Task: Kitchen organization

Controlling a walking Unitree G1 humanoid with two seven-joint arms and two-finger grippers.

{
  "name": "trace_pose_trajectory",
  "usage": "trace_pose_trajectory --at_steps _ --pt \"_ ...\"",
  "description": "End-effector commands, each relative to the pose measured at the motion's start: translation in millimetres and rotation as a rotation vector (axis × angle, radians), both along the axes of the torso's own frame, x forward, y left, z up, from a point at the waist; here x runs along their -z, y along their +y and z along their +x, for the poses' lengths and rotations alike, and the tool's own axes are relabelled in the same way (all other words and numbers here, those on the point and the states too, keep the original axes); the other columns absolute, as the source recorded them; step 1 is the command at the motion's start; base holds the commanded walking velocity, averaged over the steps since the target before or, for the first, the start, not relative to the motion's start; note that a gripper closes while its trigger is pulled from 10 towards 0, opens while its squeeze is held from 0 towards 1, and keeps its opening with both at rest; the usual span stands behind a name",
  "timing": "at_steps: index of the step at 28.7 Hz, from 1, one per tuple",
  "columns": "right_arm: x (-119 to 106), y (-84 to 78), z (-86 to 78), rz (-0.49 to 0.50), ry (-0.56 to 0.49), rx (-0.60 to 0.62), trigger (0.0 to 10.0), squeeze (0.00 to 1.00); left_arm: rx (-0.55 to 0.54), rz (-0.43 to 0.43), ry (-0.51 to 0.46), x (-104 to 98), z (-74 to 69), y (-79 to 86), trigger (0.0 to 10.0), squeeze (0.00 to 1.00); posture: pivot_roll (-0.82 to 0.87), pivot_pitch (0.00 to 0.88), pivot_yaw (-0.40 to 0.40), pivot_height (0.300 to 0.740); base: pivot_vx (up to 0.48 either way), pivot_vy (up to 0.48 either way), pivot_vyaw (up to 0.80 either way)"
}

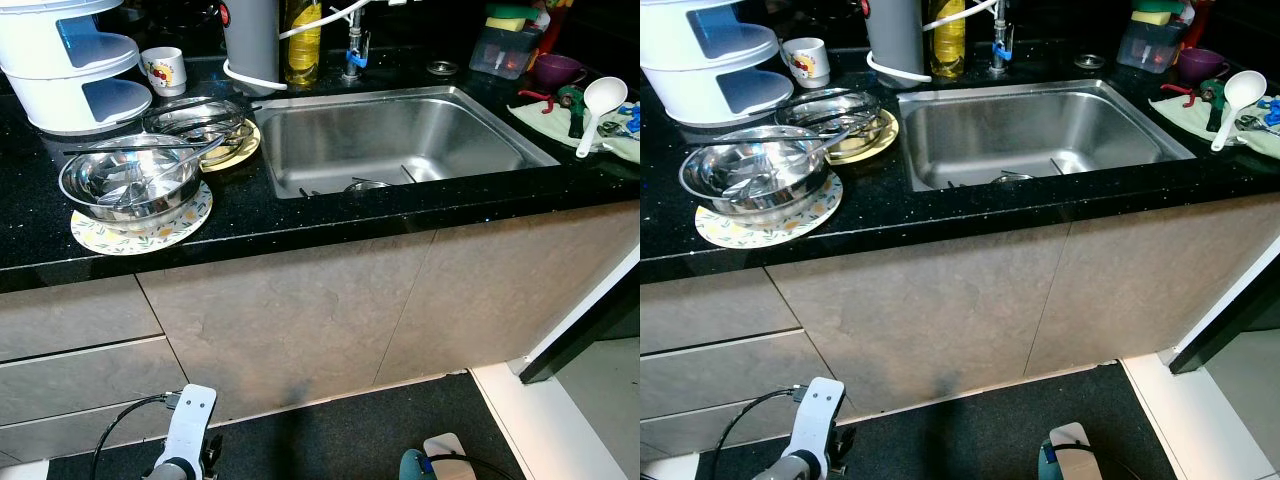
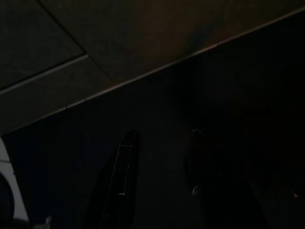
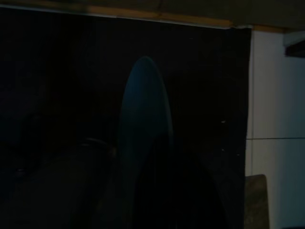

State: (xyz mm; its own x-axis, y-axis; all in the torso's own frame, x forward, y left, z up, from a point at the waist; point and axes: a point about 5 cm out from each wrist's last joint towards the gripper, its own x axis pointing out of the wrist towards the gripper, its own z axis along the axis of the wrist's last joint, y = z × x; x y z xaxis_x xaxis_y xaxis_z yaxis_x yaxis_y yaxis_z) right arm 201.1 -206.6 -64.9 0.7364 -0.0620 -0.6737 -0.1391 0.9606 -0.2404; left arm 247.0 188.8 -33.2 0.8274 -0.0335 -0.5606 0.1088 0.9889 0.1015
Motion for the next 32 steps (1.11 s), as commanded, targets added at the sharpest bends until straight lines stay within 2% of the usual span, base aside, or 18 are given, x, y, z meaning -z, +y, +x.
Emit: trace_pose_trajectory --at_steps 1,4,21,29,32 --pt "5.2 1.7 -8.7 0.032 0.027 0.015 10.0 0.0 0.004 0.016 0.072 12.1 -13.4 -1.1 10.0 0.0 -0.07 0.183 -0.008 0.74 0.0 0.0 0.0" --pt "5.1 2.9 -7.9 0.035 0.03 0.003 10.0 0.0 0.005 0.017 0.08 13.3 -14.8 -1.7 10.0 0.0 -0.07 0.183 -0.007 0.74 0.0 0.0 0.0" --pt "4.5 0.5 -8.0 0.014 0.026 -0.001 10.0 0.0 0.021 0.047 0.064 10.5 -10.2 -5.0 10.0 0.0 -0.07 0.173 -0.007 0.74 0.0 0.0 0.8" --pt "5.3 -0.5 -9.6 0.028 0.024 0.034 10.0 0.0 0.032 0.043 0.082 10.5 -8.5 -7.5 10.0 0.0 -0.07 0.168 0.006 0.74 0.0 0.0 0.8" --pt "6.0 -2.2 -10.9 0.067 0.024 0.1 10.0 0.0 0.033 0.046 0.086 10.3 -8.0 -7.4 10.0 0.0 -0.07 0.168 0.01 0.74 0.0 0.0 0.0"
